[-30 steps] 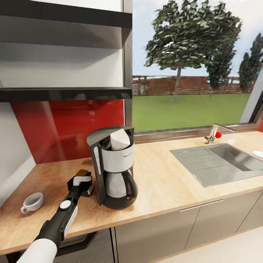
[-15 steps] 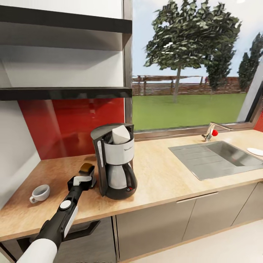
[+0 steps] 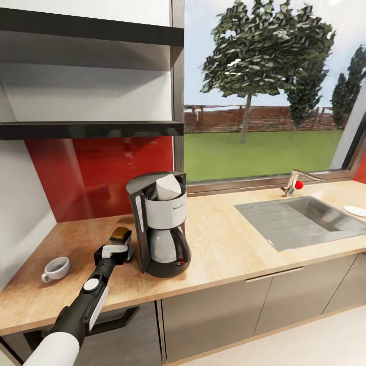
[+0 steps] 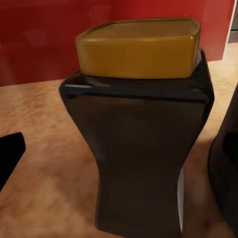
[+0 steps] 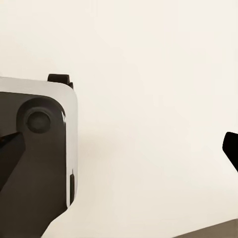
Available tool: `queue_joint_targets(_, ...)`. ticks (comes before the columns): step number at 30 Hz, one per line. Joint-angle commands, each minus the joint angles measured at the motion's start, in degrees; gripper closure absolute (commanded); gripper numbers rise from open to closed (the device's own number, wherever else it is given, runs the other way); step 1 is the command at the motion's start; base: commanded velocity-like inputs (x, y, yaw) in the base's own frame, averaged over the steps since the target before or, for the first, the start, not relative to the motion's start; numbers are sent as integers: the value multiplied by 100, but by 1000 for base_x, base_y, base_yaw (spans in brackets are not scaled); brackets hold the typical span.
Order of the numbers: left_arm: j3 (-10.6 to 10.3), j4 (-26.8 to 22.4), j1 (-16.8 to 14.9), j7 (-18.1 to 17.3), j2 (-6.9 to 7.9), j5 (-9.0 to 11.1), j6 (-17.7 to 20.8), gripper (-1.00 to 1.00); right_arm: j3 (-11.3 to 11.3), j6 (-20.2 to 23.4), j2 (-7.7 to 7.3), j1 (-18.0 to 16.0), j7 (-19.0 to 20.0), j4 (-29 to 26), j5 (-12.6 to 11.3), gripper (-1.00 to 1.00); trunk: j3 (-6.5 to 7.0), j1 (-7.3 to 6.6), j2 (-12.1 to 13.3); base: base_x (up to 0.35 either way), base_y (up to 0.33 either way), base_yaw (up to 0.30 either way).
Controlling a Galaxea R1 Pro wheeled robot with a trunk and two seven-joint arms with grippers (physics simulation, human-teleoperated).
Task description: Set up a coffee station on the kitchen countertop: keep the coffee maker on the countertop, move the bottle of coffee from the kitchen shelf to the counter next to the coffee maker, place a paper coffee filter on top of the coffee maker, put the saucer next to the coffee maker with the coffee cup on the saucer, and place the electric kettle next to the coffee maker.
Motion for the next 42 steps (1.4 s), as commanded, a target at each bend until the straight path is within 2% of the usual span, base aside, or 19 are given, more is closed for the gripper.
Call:
queue_joint_targets(1,5,3,-5,16,-1,-55,-19,-100,-46,4,-1,-5,-10,1,60,-100,-11,2,-10,0,0,0)
queue_joint_targets(6,5,-5,-5,16,-1,-55,-19,-100,-51,4,1,-5,-10,1,60,-100,-11,2,-10,-131,0,0)
queue_joint_targets(18,13,-14,1,16,-44,-56,-19,-100,-46,0,3,-5,-10,1,60,-100,-11,2,-10,-328,0,0)
queue_joint_targets(22,9,-41,144,16,-45,-50,-21,-100,-46,-4,3,-5,-10,1,60,-100,-11,2,-10,-336,0,0)
queue_joint_targets(24,7,-75,315,16,-47,-47,-43,-100,-46,-4,3,-5,-10,1,58,-100,-11,2,-10,-336,0,0)
queue_joint_targets(25,6,-88,560,14,-68,-46,-363,-100,-46,-5,3,-5,-10,1,53,-100,-11,2,-10,-230,0,0)
queue_joint_targets(28,5,-124,987,3,-134,-49,-1013,-100,-46,-5,9,-5,-10,1,52,-100,-11,2,-10,-104,0,0)
queue_joint_targets(30,5,-181,1174,5,-151,-48,-1197,-100,-46,-5,10,-5,-10,1,51,-100,-11,2,-10,-41,0,0)
queue_joint_targets(38,5,-611,1982,7,-189,-45,-1580,-100,-46,-12,11,-5,-10,1,51,-100,-11,2,-10,-10,0,0)
queue_joint_targets(39,6,-766,2433,-18,-190,-46,-1737,-100,-46,-16,13,-5,-10,-1,48,-100,-11,2,-10,0,0,0)
queue_joint_targets(42,2,-776,2832,-46,-187,-58,-1776,-100,-52,-20,20,-5,-10,-12,44,-100,-11,2,-10,0,0,0)
